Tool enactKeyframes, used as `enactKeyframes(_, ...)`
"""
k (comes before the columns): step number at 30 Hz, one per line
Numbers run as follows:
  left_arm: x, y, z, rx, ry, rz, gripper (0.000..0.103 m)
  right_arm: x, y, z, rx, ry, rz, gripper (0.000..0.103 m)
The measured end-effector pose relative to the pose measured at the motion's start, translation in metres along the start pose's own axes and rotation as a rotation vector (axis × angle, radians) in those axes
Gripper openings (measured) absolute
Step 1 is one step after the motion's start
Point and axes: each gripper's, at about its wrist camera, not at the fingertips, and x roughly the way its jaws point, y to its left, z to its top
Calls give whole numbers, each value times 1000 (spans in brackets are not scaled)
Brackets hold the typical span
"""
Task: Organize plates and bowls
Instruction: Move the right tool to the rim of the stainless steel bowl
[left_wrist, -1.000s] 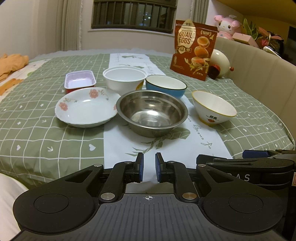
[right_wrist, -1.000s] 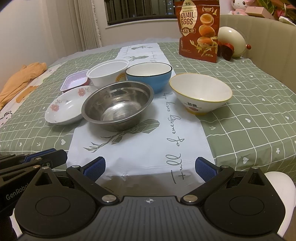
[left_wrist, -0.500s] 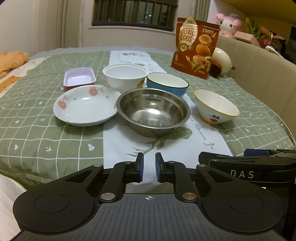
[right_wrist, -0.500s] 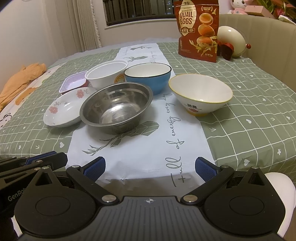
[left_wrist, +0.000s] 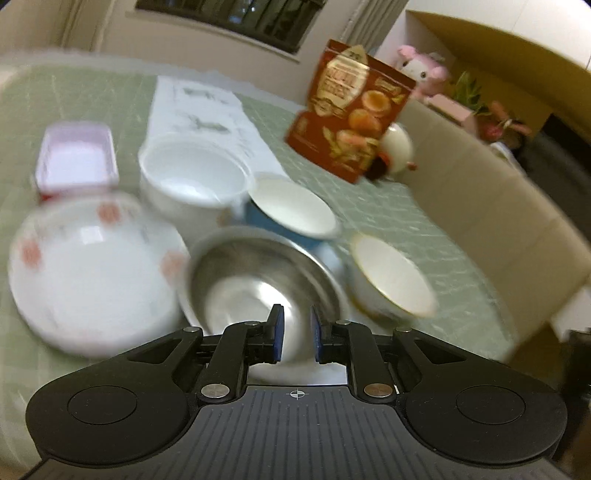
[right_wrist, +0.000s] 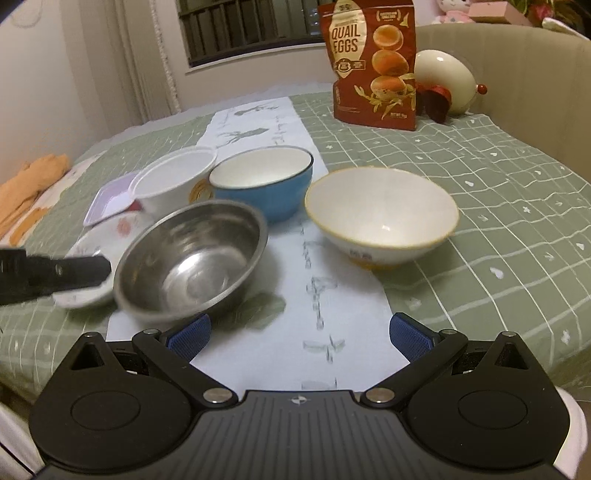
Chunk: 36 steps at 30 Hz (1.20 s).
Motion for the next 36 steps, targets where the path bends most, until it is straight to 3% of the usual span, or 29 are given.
enactKeyframes(2,11,1,18,51,-14,104,17,13,0,10,29,3,40,103)
enactKeyframes(4,17,11,29,116,-29,58,17,24,6,18,17,-10,63,103)
enactKeyframes(7,27,37,34,81,-22,-39,17,49,15,29,-10,-7,86,103)
enactKeyframes(11,40,65,42,16,21,-2,17,78,25,55,-57,29,99,103)
enactKeyframes(13,46,74,42,11,33,-27,17,87,31,71,-104,54,121,103)
enactKeyframes(15,51,79,39,14,47,-18,17,90,32,78,-133,31,147,103)
enactKeyframes(18,58,80,34,20,64,2,17,96,24,69,-111,-11,200,103)
enactKeyframes(22,64,79,28,49,67,27,17,101,21,53,-142,-18,194,102)
enactKeyframes(28,71,80,28,29,83,15,17,91,12,60,-65,-87,263,102)
enactKeyframes(33,80,84,26,12,107,39,20,89,16,59,-88,-78,242,92)
enactKeyframes(36,83,81,25,18,122,34,20,86,21,54,-117,-72,306,77)
